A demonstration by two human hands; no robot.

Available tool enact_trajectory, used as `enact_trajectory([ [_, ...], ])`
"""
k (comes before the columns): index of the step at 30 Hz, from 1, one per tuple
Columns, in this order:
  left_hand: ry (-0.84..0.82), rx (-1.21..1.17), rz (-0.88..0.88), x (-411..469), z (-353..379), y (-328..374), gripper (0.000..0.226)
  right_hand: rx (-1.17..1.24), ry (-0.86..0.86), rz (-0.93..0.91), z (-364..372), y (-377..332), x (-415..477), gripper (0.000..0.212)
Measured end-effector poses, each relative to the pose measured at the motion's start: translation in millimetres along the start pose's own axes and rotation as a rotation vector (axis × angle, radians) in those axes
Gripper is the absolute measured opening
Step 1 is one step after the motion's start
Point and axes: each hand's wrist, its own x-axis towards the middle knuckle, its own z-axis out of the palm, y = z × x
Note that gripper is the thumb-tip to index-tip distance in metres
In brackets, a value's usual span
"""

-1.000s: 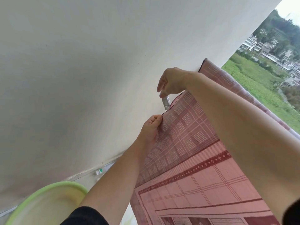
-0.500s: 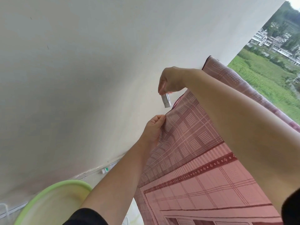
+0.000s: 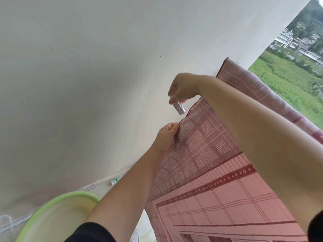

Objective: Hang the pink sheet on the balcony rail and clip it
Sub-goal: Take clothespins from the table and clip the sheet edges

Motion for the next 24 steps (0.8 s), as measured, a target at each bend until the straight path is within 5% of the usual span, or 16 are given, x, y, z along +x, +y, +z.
enact_trajectory([
  [6,-0.052,0.06,-0.017,7,13,8,0.035,0.257,0.2,0.093,-6,-4,0,0.029],
  [9,-0.128,0.033,-0.046,7,13,12,0.056,0.31,0.26,0.156,-7,-2,-2,0.012],
  [11,-0.198,-0.012,-0.023,7,7,11,0.057,0.318,0.287,0.18,-7,-2,-2,0.021],
  [18,-0.132,-0.131,0.021,6,6,13,0.039,0.265,0.225,0.227,-9,-5,-4,0.04],
  [24,-0.153,-0.153,0.006,1,2,19,0.039,0.226,0.163,0.216,-4,-7,-10,0.032],
])
